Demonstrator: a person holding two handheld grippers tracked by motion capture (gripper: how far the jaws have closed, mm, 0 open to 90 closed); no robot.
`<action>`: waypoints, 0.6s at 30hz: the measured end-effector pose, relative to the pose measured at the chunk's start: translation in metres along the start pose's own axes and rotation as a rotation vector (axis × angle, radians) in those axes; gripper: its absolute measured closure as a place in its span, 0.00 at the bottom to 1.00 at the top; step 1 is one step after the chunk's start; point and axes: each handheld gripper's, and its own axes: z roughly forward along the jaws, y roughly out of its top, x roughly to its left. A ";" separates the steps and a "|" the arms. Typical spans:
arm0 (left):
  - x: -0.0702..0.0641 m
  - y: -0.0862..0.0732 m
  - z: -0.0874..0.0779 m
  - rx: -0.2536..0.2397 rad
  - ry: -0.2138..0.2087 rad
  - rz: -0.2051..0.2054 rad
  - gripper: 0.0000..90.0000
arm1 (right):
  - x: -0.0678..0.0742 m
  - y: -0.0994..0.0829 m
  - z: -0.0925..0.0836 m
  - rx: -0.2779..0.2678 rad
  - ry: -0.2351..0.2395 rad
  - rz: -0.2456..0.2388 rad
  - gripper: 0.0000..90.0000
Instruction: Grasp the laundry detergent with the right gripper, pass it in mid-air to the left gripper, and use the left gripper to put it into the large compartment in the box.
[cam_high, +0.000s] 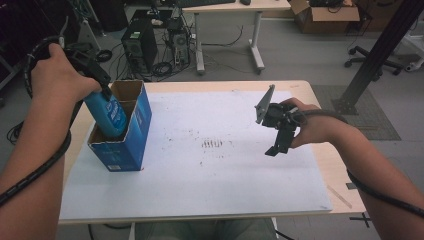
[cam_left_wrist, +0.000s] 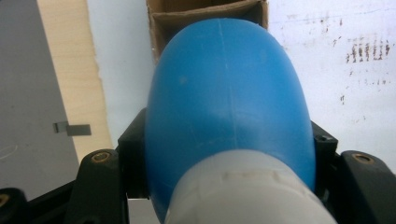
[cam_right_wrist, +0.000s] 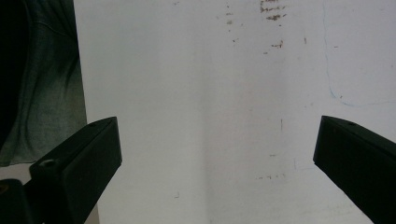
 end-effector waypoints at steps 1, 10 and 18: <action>0.000 0.000 0.003 0.000 -0.001 0.000 0.42 | 0.000 -0.001 0.000 -0.004 0.001 0.002 0.01; 0.000 -0.003 0.027 0.016 -0.004 0.013 0.42 | 0.001 0.001 0.002 0.001 0.005 0.000 0.01; -0.001 -0.005 0.043 0.018 0.004 0.018 0.42 | 0.001 0.002 0.002 0.006 0.004 -0.001 0.01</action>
